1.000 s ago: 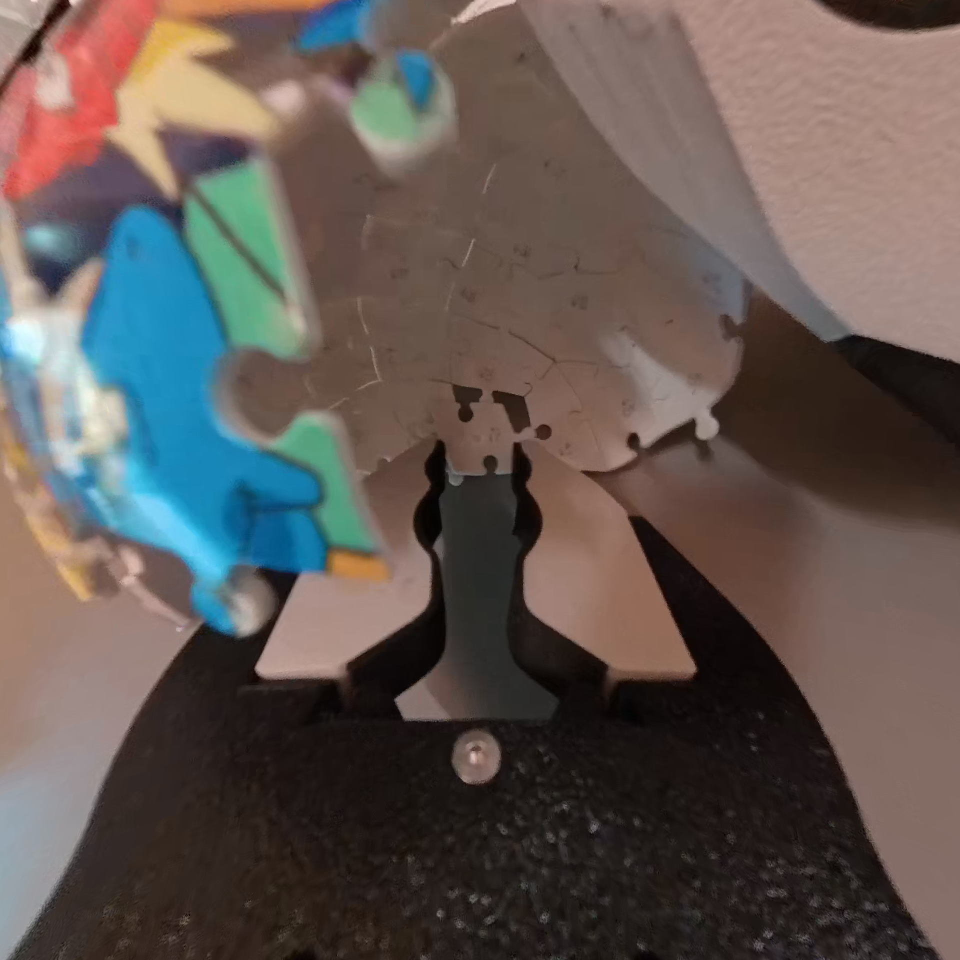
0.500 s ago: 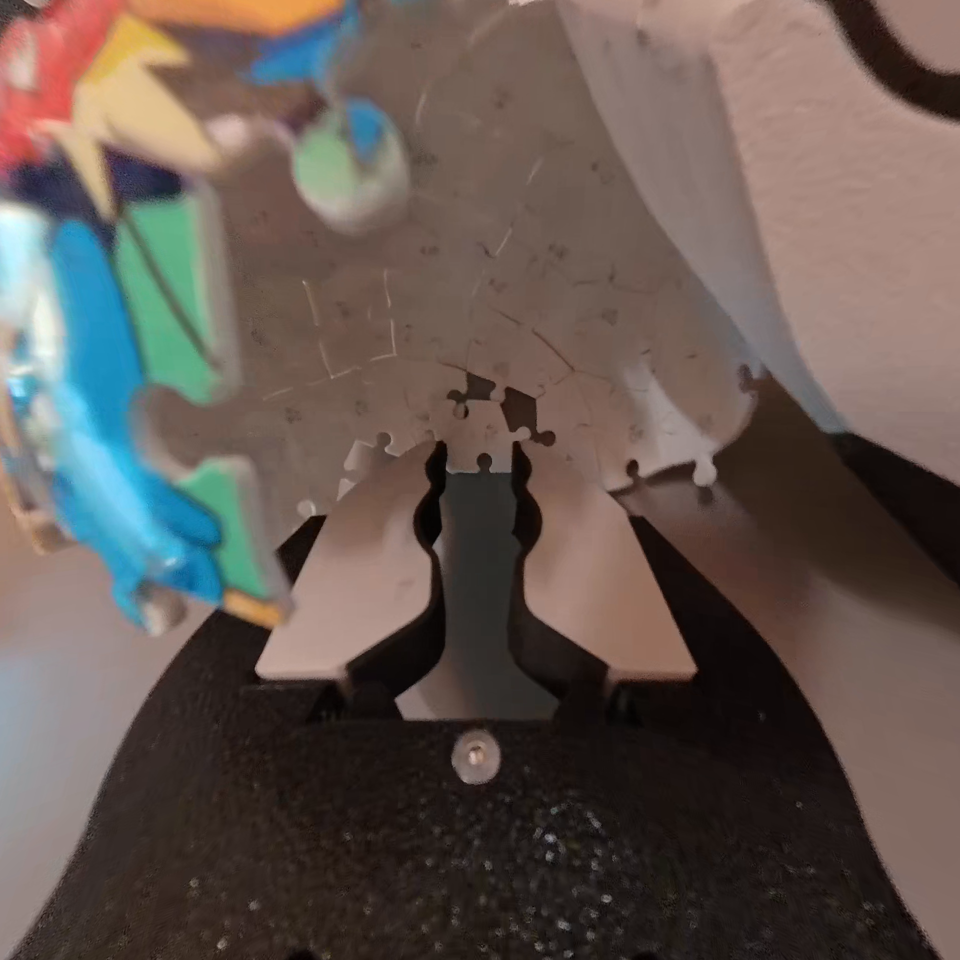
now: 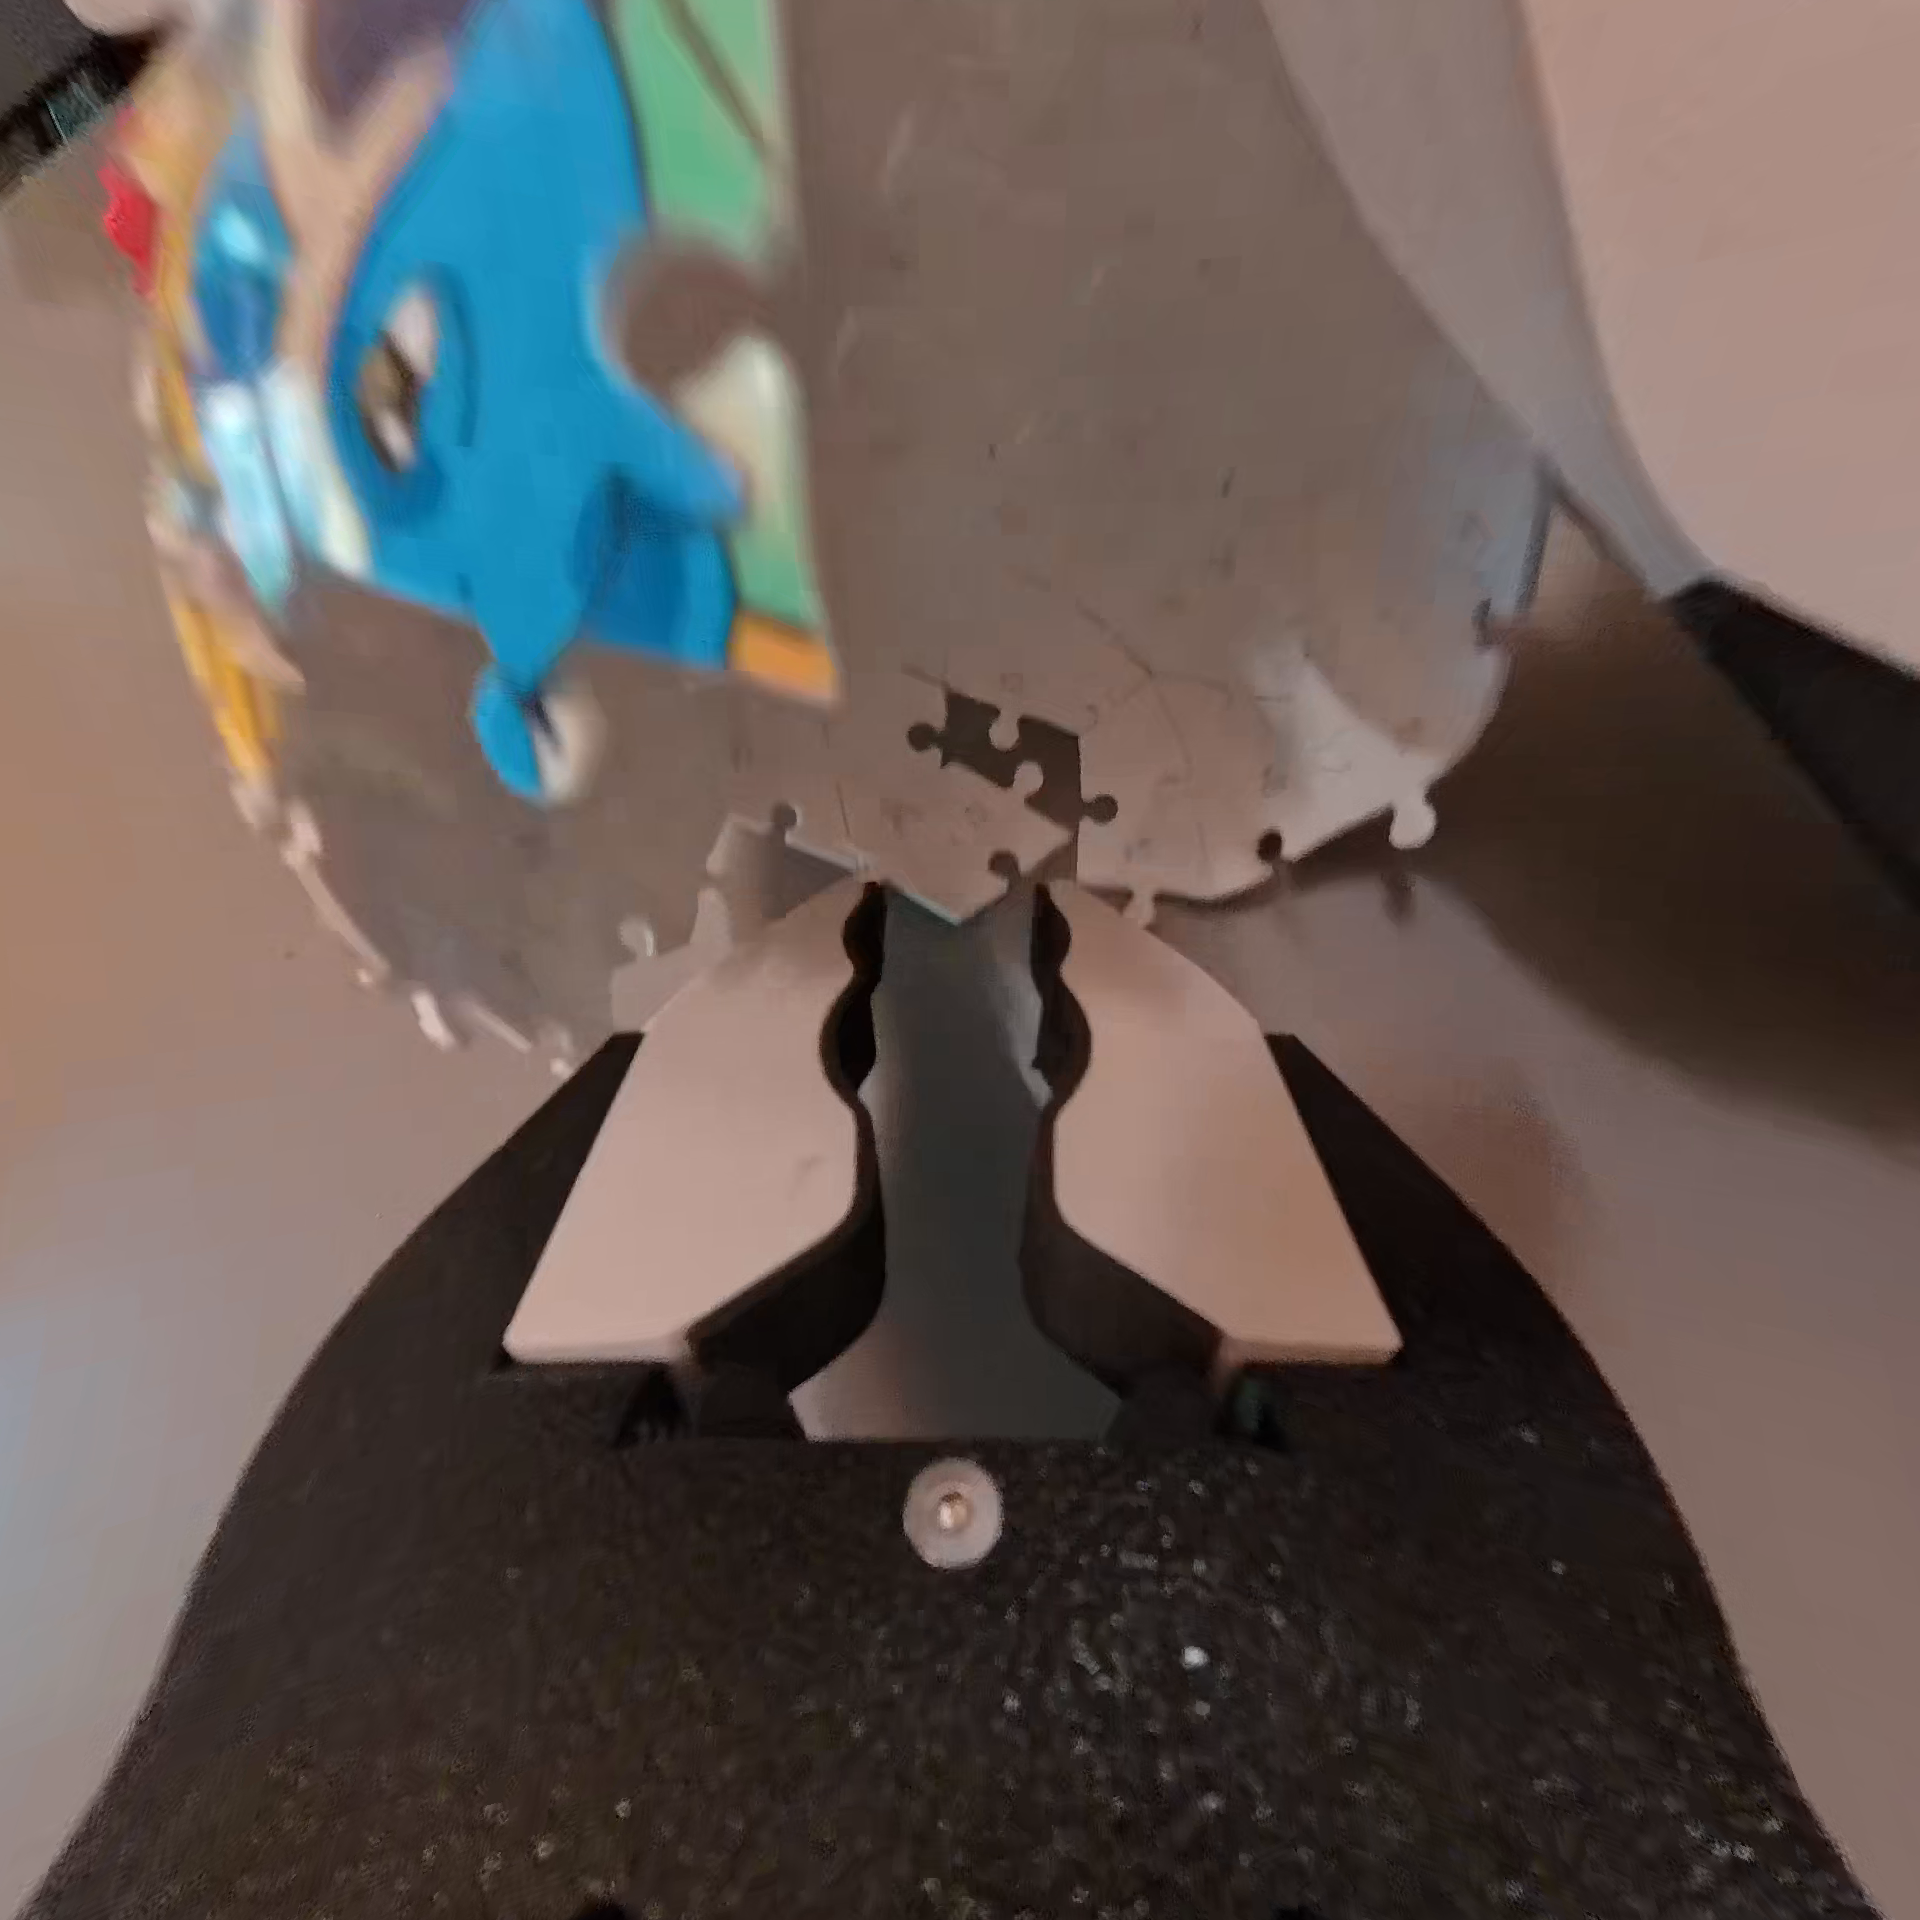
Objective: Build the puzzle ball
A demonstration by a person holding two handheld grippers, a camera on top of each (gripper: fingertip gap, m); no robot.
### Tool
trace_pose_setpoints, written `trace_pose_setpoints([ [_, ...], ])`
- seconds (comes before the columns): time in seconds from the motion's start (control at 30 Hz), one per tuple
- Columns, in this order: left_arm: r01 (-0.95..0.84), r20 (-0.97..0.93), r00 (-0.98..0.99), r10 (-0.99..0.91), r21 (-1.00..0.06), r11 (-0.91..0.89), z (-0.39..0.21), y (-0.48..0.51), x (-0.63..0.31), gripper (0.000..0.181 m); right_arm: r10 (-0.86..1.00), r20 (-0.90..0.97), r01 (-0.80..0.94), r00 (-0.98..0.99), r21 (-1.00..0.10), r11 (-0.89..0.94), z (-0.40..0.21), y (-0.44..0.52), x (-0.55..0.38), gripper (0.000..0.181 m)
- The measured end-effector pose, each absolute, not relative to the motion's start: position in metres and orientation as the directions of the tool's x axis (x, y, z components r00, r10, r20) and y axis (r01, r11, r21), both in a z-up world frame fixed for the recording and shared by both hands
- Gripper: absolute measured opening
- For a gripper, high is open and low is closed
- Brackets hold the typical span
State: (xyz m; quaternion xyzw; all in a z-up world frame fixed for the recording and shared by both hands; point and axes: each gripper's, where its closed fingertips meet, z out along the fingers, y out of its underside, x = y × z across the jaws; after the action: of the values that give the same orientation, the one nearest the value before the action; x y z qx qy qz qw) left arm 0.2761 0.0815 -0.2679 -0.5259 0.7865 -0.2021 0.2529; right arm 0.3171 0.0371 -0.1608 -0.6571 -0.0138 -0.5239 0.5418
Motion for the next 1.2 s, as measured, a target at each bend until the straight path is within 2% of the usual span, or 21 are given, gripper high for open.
trace_pose_setpoints([
  [0.07, -0.744, -0.201, -0.316, -0.927, -0.554, 0.373, -0.273, 0.086, 0.269, 0.031, -0.550, 0.703, 0.586, 0.451, -0.698, -0.412, -0.161, 0.037, 0.317, 0.002],
  [0.23, -0.752, -0.141, -0.276, -0.951, -0.584, 0.305, -0.273, 0.084, 0.271, 0.029, -0.549, 0.705, 0.588, 0.450, -0.696, -0.411, -0.160, 0.038, 0.316, 0.002],
  [0.57, -0.768, -0.239, -0.182, -0.954, -0.571, 0.290, -0.270, 0.109, 0.271, 0.020, -0.547, 0.706, 0.588, 0.450, -0.695, -0.414, -0.161, 0.038, 0.317, 0.003],
  [0.7, -0.706, -0.196, -0.273, -0.942, -0.625, 0.334, -0.263, 0.080, 0.274, 0.020, -0.550, 0.704, 0.587, 0.450, -0.697, -0.411, -0.161, 0.038, 0.317, 0.002],
  [0.8, -0.712, -0.270, -0.266, -0.925, -0.592, 0.377, -0.267, 0.083, 0.279, 0.020, -0.549, 0.705, 0.588, 0.448, -0.695, -0.413, -0.161, 0.038, 0.317, 0.002],
  [0.9, -0.744, -0.227, -0.251, -0.941, -0.577, 0.337, -0.274, 0.080, 0.282, 0.021, -0.550, 0.705, 0.587, 0.449, -0.696, -0.414, -0.161, 0.038, 0.317, 0.002],
  [1.03, -0.737, -0.282, -0.275, -0.919, -0.552, 0.390, -0.272, 0.084, 0.285, 0.029, -0.549, 0.705, 0.587, 0.449, -0.696, -0.413, -0.161, 0.038, 0.317, 0.002],
  [1.2, -0.762, -0.330, -0.274, -0.903, -0.499, 0.413, -0.271, 0.098, 0.281, 0.029, -0.549, 0.705, 0.587, 0.449, -0.696, -0.413, -0.160, 0.038, 0.317, 0.002],
])
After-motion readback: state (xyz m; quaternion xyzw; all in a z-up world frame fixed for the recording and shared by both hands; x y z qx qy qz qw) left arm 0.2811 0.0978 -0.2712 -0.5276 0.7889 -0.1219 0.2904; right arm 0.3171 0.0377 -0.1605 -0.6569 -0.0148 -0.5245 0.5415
